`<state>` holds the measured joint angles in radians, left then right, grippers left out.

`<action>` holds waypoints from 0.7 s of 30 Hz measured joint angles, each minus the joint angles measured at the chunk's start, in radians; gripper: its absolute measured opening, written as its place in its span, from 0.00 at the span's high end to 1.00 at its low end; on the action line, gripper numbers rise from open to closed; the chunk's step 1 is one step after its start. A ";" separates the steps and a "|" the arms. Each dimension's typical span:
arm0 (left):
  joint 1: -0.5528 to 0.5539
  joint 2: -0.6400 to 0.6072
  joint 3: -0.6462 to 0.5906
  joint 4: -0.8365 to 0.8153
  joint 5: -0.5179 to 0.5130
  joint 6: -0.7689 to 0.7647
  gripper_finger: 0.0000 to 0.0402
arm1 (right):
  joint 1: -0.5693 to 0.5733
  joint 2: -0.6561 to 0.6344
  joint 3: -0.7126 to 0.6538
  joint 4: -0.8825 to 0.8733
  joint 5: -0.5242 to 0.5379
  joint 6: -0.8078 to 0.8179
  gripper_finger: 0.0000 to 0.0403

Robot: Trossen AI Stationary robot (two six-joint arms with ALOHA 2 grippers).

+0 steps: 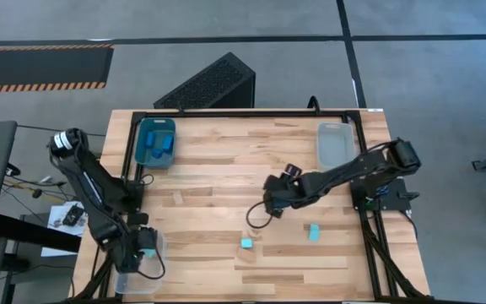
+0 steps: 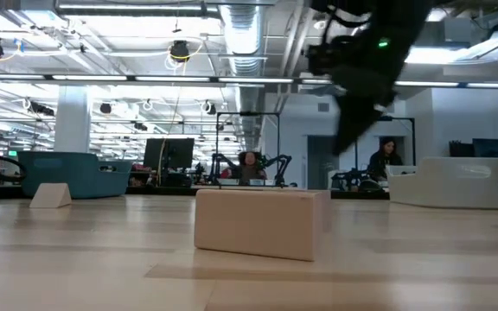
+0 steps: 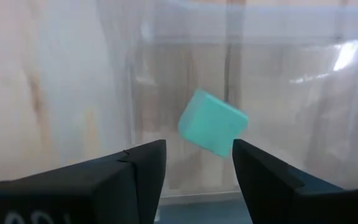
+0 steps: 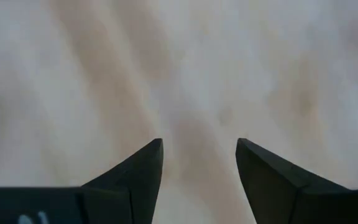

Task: Sort & place blocks by color
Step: Put the right light blue block into the transparent bin

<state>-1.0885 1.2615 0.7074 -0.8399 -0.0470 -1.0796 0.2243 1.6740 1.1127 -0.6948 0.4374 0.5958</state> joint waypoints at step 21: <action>0.121 -0.313 -0.001 0.035 -0.885 0.427 0.57 | 0.342 -0.102 -0.221 -0.263 -0.561 0.730 0.44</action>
<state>-0.9673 0.9485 0.7063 -0.8047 -0.9316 -0.6523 0.5665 1.5723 0.8915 -0.9583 -0.1235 1.3258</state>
